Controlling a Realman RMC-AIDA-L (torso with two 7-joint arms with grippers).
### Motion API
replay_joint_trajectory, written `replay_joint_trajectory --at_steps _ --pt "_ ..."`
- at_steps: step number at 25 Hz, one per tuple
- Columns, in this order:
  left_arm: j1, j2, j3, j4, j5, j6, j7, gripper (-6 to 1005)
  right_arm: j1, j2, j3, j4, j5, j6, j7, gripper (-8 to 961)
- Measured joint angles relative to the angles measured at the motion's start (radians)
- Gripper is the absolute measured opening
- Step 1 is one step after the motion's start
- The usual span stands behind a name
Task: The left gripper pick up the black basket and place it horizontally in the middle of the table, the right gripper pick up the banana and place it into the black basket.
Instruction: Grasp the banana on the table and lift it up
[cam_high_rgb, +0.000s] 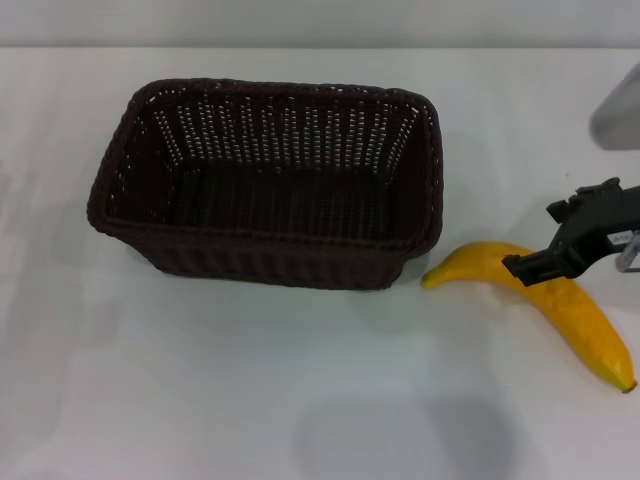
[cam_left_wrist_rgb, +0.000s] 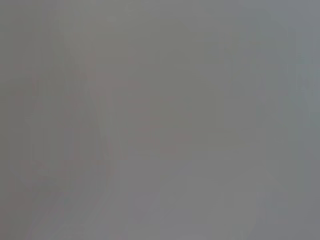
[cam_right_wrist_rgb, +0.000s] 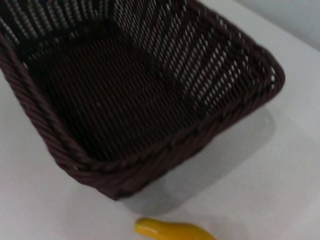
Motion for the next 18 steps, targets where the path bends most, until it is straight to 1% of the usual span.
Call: replay_joint_trajectory --at_steps 6,14,18 --pt "-0.01 0.0 0.001 -0.005 -0.001 0.0 0.001 864 0.022 0.001 -0.017 0.066 -0.023 -0.017 0.025 858" --pt "-0.013 0.0 0.002 -0.007 -0.002 0.0 0.001 864 0.102 0.004 -0.022 0.225 -0.045 -0.033 0.025 857" --pt "-0.014 -0.001 0.002 -0.007 -0.002 0.0 0.001 864 0.131 0.005 -0.029 0.268 -0.052 -0.034 0.019 856"
